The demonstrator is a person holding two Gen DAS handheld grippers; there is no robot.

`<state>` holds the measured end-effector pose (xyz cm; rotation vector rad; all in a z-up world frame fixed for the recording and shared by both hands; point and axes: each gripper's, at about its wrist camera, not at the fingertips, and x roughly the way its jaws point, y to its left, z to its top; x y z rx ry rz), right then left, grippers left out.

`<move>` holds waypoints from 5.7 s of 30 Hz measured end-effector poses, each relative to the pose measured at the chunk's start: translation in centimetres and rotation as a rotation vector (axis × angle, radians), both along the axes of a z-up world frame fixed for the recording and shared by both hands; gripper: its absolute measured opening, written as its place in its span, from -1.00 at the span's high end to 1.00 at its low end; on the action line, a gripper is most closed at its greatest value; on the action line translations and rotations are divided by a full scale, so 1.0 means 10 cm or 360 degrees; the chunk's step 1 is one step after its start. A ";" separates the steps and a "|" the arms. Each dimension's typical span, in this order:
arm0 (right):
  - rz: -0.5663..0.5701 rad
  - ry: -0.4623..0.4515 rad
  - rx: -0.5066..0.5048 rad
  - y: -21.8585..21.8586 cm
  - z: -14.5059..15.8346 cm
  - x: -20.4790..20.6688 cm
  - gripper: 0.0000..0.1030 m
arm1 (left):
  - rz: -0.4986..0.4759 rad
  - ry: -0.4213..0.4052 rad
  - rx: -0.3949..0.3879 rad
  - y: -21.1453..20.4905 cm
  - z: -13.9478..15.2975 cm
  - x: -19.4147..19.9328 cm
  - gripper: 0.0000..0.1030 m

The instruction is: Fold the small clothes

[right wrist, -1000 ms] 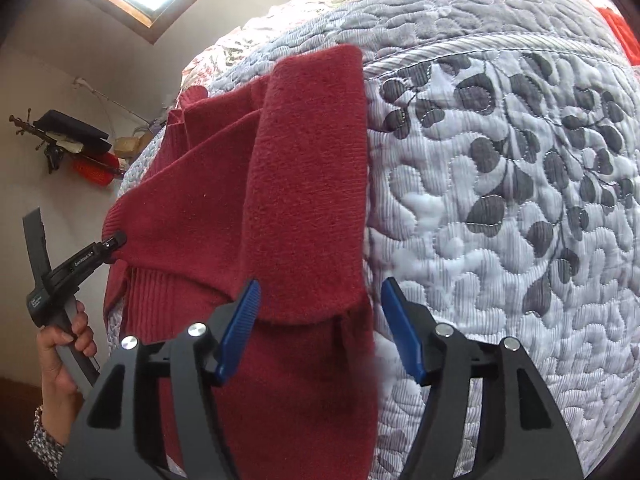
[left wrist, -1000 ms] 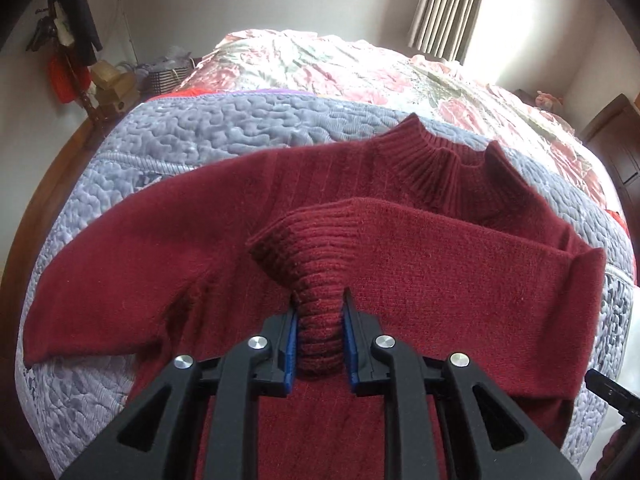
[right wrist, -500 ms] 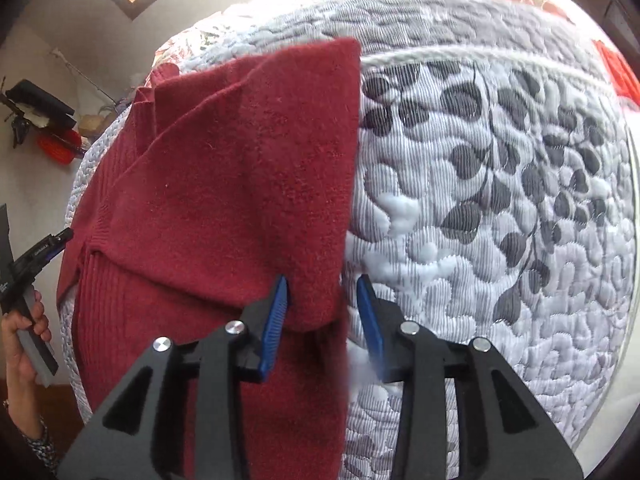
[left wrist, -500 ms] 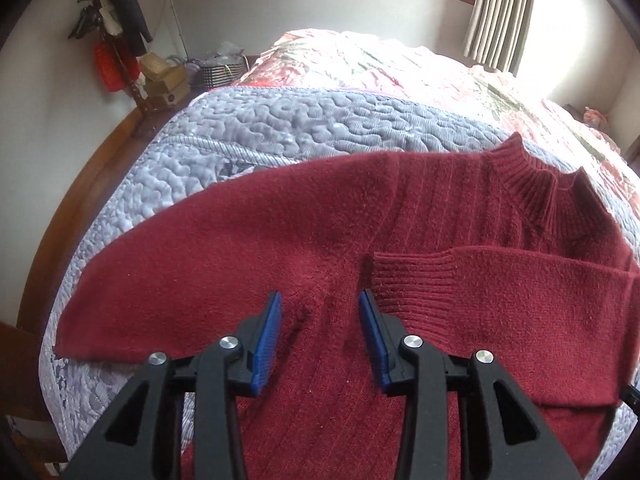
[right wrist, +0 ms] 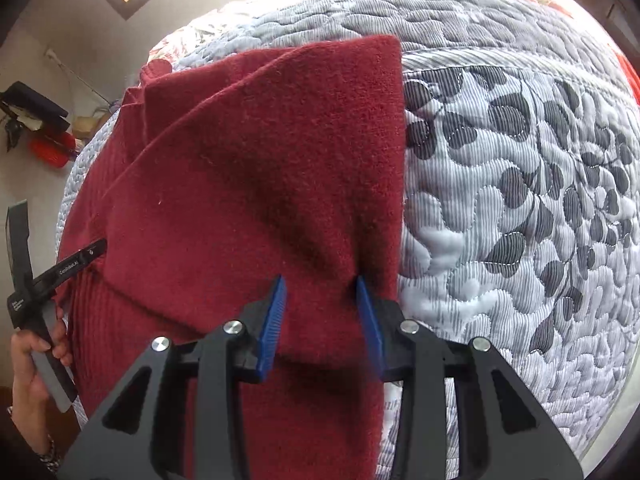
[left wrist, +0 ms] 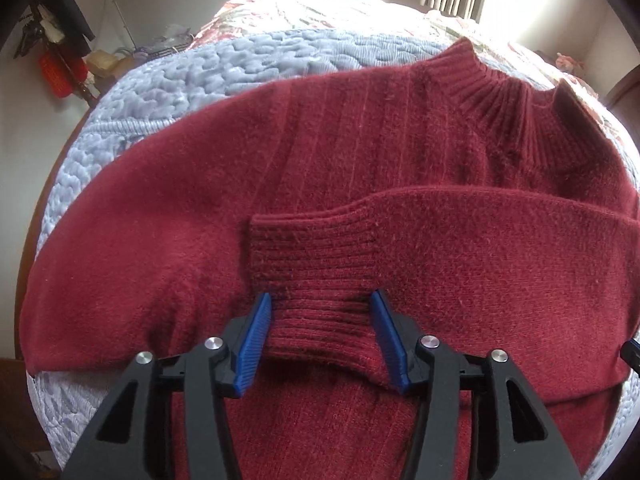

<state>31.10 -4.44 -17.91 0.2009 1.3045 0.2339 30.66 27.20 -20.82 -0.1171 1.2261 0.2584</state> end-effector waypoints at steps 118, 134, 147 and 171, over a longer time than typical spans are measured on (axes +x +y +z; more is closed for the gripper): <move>0.0450 0.0205 0.0172 2.55 0.05 0.31 -0.10 | 0.0201 -0.0189 -0.0197 1.84 0.38 -0.94 -0.35; 0.0315 -0.0065 0.0346 1.50 0.84 0.23 0.89 | 0.0269 -0.0315 -0.0239 1.93 0.64 -0.88 -0.37; -0.0038 -0.0013 0.0179 0.21 0.51 0.05 0.89 | 0.0042 -0.0188 -0.0190 1.21 0.32 -0.31 -0.37; -0.0110 -0.0029 0.0154 -0.10 0.24 0.29 0.79 | -0.0163 -0.0094 -0.0009 0.72 0.08 0.02 -0.44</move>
